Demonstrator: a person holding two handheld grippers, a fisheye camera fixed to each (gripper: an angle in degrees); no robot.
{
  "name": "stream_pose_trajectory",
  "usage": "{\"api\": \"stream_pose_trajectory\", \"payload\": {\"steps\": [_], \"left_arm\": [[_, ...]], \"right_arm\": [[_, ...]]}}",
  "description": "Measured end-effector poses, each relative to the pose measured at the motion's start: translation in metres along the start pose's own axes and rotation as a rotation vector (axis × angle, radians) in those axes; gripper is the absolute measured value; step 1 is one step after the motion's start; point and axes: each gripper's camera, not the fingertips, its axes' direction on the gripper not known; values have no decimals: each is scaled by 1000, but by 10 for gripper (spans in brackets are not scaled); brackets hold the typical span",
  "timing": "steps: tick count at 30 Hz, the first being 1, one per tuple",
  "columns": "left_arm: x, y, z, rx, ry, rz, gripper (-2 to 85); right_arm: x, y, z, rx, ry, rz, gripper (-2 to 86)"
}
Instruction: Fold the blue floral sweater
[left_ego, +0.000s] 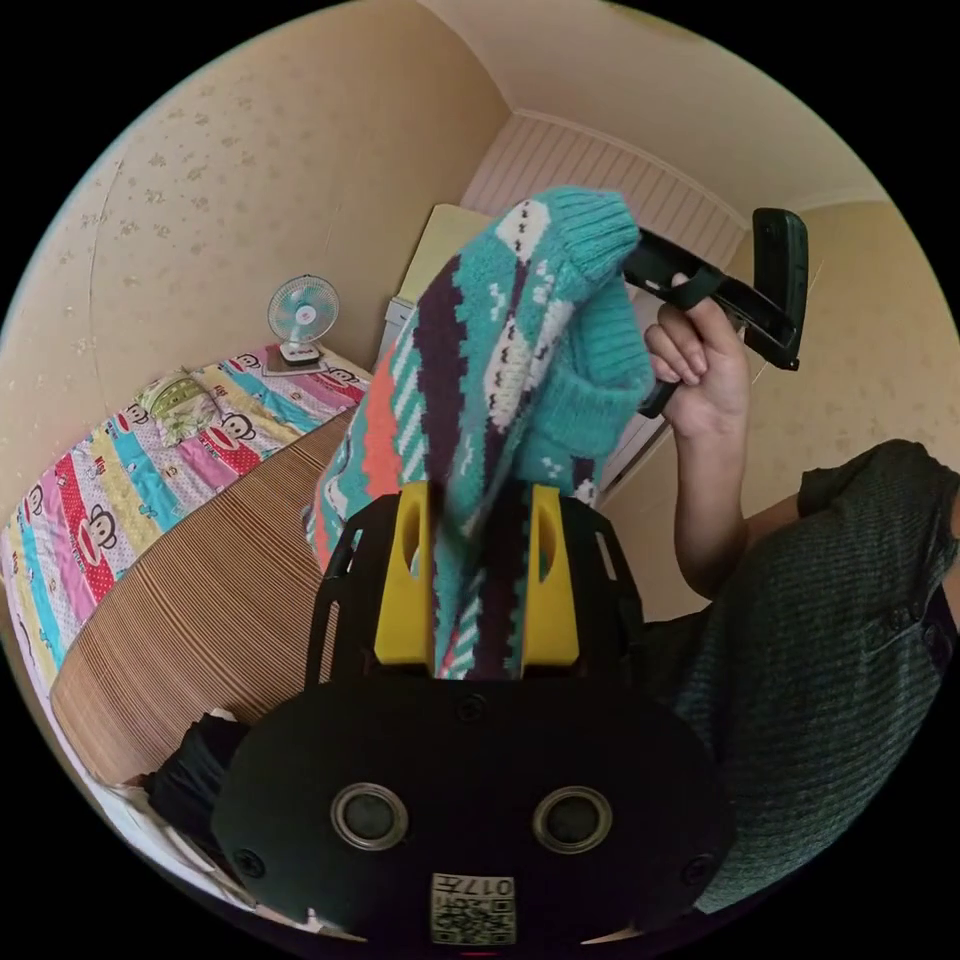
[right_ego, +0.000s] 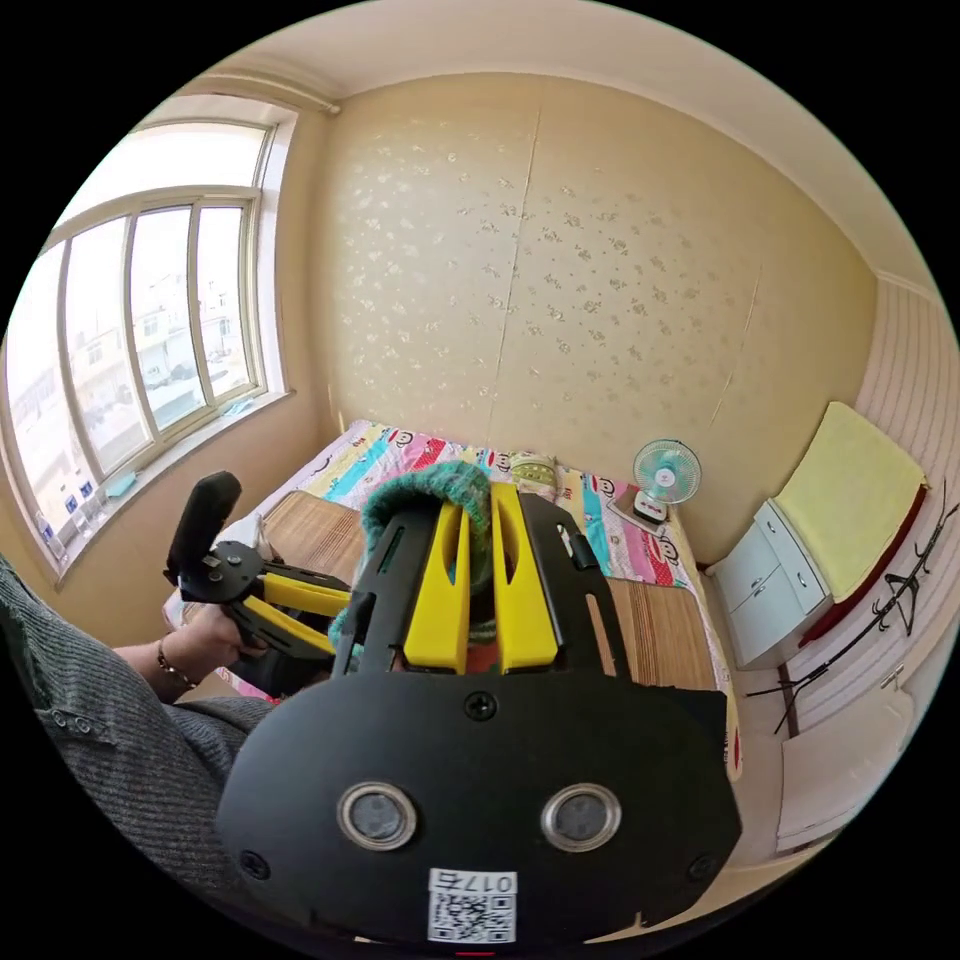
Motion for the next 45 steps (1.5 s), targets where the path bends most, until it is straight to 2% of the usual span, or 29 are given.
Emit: {"api": "stream_pose_trajectory", "payload": {"steps": [4,6,8,11,16,20,22,25,28,30,31,33,36,38,41,43,45], "left_arm": [[8,18,-66,172,62,118,65],[-2,31,-110,302,144,107,51],[-25,40,-165,452,321,79,47],[-27,39,-219,595,393,106,44],[12,7,-276,666,381,217,43],[52,-19,-299,644,353,310,42],[63,-23,-306,652,342,313,43],[83,-23,-325,677,223,284,44],[112,-23,-345,653,56,293,45],[121,-21,-357,662,37,290,45],[122,-19,-366,683,53,281,45],[122,-15,-382,715,77,261,46],[126,-13,-407,748,85,248,47],[131,-10,-423,757,103,263,47],[130,-3,-444,770,96,236,47],[124,3,-460,762,89,214,47],[113,12,-478,758,84,191,47]], "right_arm": [[1,-3,-22,57,16,-67,40],[21,-3,-43,112,-79,-87,42],[37,-2,-56,144,-172,-105,44],[49,5,-63,189,-282,-157,46],[39,18,-51,199,-297,-237,49],[41,42,-29,169,-572,-280,52],[44,59,-24,158,-640,-294,51],[58,95,-13,158,-707,-198,51],[83,146,19,165,-942,25,59],[98,189,43,211,-1156,224,72],[99,198,49,203,-1177,261,77],[95,224,62,121,-1128,336,124],[85,228,70,29,-1020,337,202],[79,217,72,2,-953,304,210],[73,191,76,-11,-833,250,188],[74,174,80,-63,-788,228,109],[88,152,72,-72,-635,220,57]]}}
